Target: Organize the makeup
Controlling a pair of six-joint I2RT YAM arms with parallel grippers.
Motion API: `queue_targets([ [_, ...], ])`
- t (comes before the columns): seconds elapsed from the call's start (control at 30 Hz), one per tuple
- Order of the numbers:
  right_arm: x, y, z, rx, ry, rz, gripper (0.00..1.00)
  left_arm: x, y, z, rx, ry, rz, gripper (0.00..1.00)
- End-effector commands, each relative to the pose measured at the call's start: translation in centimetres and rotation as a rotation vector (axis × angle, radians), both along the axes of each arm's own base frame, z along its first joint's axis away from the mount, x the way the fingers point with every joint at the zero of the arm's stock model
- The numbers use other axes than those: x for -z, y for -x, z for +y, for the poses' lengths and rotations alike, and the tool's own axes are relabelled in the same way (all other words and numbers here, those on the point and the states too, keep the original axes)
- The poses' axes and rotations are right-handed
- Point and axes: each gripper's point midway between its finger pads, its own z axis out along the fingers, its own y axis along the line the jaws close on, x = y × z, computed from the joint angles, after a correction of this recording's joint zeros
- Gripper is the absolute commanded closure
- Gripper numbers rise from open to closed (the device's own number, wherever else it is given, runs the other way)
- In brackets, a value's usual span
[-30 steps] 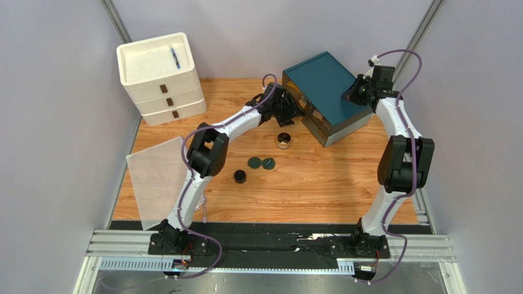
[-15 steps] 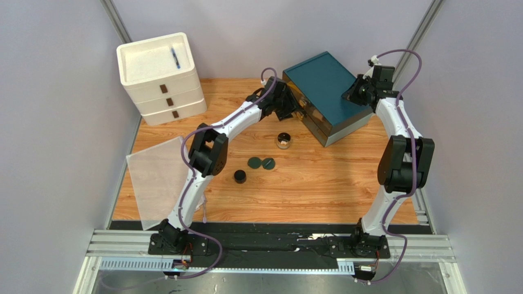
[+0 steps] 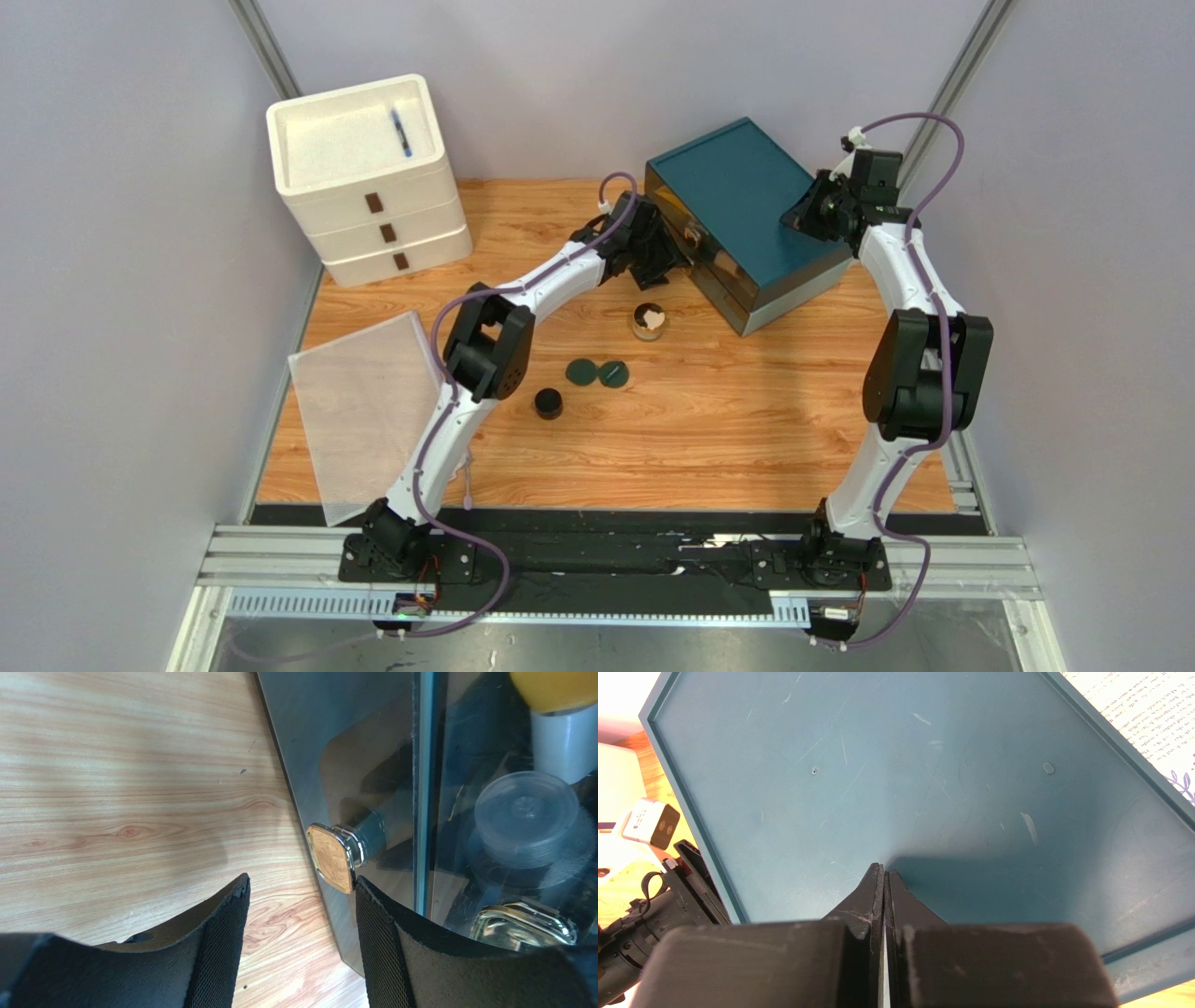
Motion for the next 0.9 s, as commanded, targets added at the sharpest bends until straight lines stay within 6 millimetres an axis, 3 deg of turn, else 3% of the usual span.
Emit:
queue_targets([
  [0.0, 16.5, 11.7, -0.6, -0.003, 0.066, 0.651, 1.0, -1.8, -1.4, -0.5, -0.018, 0.008, -0.057, 0.38],
  [0.23, 16.7, 11.9, -0.7, -0.002, 0.065, 0.657, 1.0, -2.2, -2.4, -1.3, -0.05, 0.039, -0.064, 0.4],
  [0.5, 16.9, 11.8, -0.7, 0.001, 0.061, 0.659, 1.0, -0.4, -0.5, -3.0, 0.009, 0.015, -0.006, 0.59],
  [0.73, 16.9, 11.9, -0.7, 0.003, 0.058, 0.661, 1.0, 0.6, 1.2, -1.9, 0.072, -0.057, 0.022, 0.72],
  [0.87, 16.9, 11.9, -0.7, 0.002, 0.055, 0.663, 1.0, 2.4, 2.6, -0.7, 0.09, -0.108, 0.079, 0.72],
])
